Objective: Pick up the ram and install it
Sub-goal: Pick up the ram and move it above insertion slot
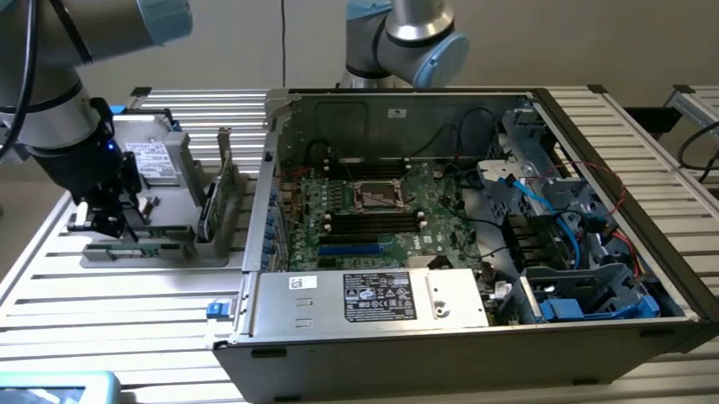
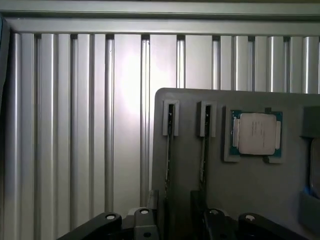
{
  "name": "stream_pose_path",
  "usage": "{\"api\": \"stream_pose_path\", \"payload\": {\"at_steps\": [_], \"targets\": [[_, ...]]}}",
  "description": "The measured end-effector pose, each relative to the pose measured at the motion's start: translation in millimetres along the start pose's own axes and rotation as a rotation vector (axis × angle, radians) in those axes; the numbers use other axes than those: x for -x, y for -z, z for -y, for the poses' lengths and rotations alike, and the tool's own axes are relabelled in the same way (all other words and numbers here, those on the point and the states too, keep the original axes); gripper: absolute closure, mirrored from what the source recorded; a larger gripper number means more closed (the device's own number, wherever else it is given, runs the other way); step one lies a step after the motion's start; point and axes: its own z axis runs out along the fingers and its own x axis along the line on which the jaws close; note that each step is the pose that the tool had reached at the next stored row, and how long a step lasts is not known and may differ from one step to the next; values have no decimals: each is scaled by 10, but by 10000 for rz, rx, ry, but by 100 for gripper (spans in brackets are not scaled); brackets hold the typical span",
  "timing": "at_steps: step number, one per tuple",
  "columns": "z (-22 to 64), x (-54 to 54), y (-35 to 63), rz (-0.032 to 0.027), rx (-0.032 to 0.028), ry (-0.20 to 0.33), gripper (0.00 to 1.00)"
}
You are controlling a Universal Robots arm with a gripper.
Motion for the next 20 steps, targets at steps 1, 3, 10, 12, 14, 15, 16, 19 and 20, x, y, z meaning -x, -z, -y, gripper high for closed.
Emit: {"api": "stream_pose_path", "payload": {"at_steps": [1,3,10,12,14,15,16,19,20], "targets": [[-9,0,-17,1,-15,0,61],[-18,0,-43,2,-79,0,61],[-14,-2,-140,-35,-143,-28,61],[3,-1,-156,-97,-144,-49,61],[13,-1,-169,-190,-146,-68,61],[13,-1,-176,-230,-146,-77,61],[14,-1,-187,-259,-147,-82,61],[14,2,-230,-294,-146,-92,61],[14,2,-246,-294,-147,-91,61]]}}
